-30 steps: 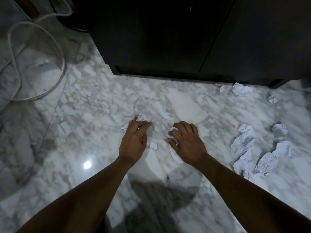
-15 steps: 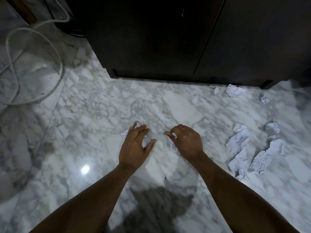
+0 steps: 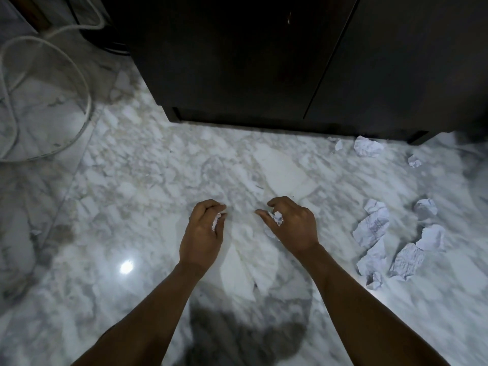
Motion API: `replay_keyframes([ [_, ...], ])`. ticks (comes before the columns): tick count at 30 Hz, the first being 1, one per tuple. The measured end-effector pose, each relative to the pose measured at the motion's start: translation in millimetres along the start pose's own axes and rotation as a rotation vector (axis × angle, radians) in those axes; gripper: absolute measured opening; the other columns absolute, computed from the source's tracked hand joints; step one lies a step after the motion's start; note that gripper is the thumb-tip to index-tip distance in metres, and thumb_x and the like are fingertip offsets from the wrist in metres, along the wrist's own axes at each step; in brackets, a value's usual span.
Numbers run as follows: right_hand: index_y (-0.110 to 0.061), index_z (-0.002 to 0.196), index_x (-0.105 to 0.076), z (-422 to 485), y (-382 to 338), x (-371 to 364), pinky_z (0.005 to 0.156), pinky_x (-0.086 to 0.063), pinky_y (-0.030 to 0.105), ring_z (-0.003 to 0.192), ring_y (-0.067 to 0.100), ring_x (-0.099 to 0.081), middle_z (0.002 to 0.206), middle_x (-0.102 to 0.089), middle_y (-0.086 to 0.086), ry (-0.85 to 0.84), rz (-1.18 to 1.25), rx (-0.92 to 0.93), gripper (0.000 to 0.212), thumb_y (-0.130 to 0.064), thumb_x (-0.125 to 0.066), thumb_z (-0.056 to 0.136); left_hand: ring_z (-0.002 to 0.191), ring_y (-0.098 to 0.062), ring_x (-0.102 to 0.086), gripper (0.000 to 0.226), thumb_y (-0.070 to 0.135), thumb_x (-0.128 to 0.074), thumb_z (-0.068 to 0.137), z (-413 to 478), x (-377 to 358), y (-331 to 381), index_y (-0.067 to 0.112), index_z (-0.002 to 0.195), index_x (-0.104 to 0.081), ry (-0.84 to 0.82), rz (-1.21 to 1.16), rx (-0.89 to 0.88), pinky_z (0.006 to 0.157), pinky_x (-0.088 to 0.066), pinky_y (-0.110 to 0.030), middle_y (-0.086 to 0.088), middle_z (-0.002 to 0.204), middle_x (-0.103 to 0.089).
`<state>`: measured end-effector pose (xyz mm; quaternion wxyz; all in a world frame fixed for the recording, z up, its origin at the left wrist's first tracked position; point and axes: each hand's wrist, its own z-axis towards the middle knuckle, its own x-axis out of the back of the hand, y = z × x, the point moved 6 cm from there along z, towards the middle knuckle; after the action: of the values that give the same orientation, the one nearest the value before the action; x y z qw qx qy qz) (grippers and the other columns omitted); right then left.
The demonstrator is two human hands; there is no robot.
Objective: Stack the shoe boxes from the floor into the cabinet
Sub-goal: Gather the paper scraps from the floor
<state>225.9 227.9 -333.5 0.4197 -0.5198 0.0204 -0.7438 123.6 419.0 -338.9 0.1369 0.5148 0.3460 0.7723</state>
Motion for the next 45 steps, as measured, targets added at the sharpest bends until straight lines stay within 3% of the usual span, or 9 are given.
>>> replay_keyframes([
  [6, -0.015, 0.101, -0.073, -6, 13, 5, 0.058, -0.059, 0.028, 0.067, 0.012, -0.073, 0.082, -0.077, 0.0, 0.065, 0.193, -0.113, 0.035, -0.048, -0.064, 0.091, 0.097, -0.015, -0.067, 0.015, 0.011, -0.062, 0.093, 5, 1, 0, 0.006, 0.101, -0.074, 0.049, -0.06, -0.024, 0.089, -0.053, -0.023, -0.004, 0.104, -0.069],
  [9, -0.012, 0.085, -0.077, -3, 13, 4, 0.058, -0.056, 0.032, 0.065, 0.012, -0.07, 0.078, -0.074, -0.002, 0.037, 0.235, -0.106, 0.045, -0.051, -0.058, 0.095, 0.088, -0.01, -0.067, 0.009, 0.009, -0.068, 0.089, 4, 1, 1, 0.006, 0.095, -0.074, 0.067, -0.107, -0.049, 0.084, -0.053, -0.018, -0.003, 0.095, -0.07],
  [12, -0.011, 0.071, -0.072, 1, 13, 3, 0.051, -0.052, 0.033, 0.057, 0.012, -0.064, 0.068, -0.068, -0.004, -0.006, 0.276, -0.139, 0.045, -0.053, -0.068, 0.086, 0.079, -0.005, -0.066, 0.008, 0.013, -0.077, 0.082, 6, 0, 2, 0.006, 0.085, -0.075, 0.072, -0.156, -0.012, 0.076, -0.052, -0.015, 0.0, 0.086, -0.069],
  [18, -0.017, 0.066, -0.06, 2, 13, 8, 0.047, -0.041, 0.023, 0.051, 0.008, -0.051, 0.059, -0.056, -0.01, -0.107, 0.248, -0.264, 0.055, -0.067, -0.083, 0.058, 0.073, -0.005, -0.066, 0.012, 0.013, -0.085, 0.075, 11, 0, 7, 0.012, 0.077, -0.073, 0.045, -0.232, 0.113, 0.07, -0.051, -0.017, 0.006, 0.079, -0.067],
  [22, -0.02, 0.066, -0.062, -4, 14, 24, 0.047, -0.045, 0.027, 0.052, 0.007, -0.056, 0.058, -0.059, -0.009, -0.158, 0.262, -0.374, 0.056, -0.072, -0.08, 0.058, 0.077, 0.004, -0.063, 0.013, 0.011, -0.085, 0.075, 11, 4, 20, 0.016, 0.076, -0.072, -0.001, -0.197, 0.125, 0.072, -0.044, -0.005, 0.012, 0.077, -0.065],
  [25, -0.021, 0.064, -0.061, -11, 14, 53, 0.047, -0.046, 0.025, 0.05, 0.005, -0.058, 0.054, -0.059, -0.01, -0.125, 0.293, -0.464, 0.054, -0.072, -0.079, 0.059, 0.076, 0.001, -0.065, 0.012, 0.014, -0.084, 0.076, 7, 10, 40, 0.015, 0.077, -0.073, -0.023, -0.205, 0.134, 0.07, -0.049, -0.011, 0.011, 0.077, -0.066],
  [32, -0.025, 0.072, -0.066, 12, -15, 174, 0.058, -0.054, 0.026, 0.063, 0.002, -0.065, 0.064, -0.066, -0.013, 0.073, 0.275, -0.517, 0.04, -0.057, -0.087, 0.06, 0.086, -0.007, -0.069, 0.018, 0.021, -0.083, 0.079, 19, 41, 142, 0.014, 0.094, -0.077, -0.028, -0.31, 0.072, 0.083, -0.057, -0.028, 0.007, 0.092, -0.071],
  [37, -0.024, 0.093, -0.074, 34, -44, 298, 0.073, -0.057, 0.025, 0.081, 0.001, -0.068, 0.086, -0.073, -0.015, 0.211, 0.221, -0.476, 0.042, -0.056, -0.083, 0.067, 0.091, -0.008, -0.065, 0.018, 0.026, -0.075, 0.087, 32, 92, 255, 0.016, 0.102, -0.076, 0.001, -0.369, -0.096, 0.084, -0.053, -0.021, 0.008, 0.098, -0.068],
  [45, -0.023, 0.076, -0.065, 62, -109, 539, 0.054, -0.053, 0.035, 0.056, 0.003, -0.064, 0.061, -0.066, -0.011, 0.456, -0.011, -0.294, 0.019, -0.038, -0.073, 0.084, 0.075, -0.002, -0.062, 0.006, 0.008, -0.077, 0.083, 41, 188, 468, 0.014, 0.084, -0.077, 0.073, -0.466, -0.412, 0.067, -0.04, -0.001, 0.007, 0.084, -0.065],
])
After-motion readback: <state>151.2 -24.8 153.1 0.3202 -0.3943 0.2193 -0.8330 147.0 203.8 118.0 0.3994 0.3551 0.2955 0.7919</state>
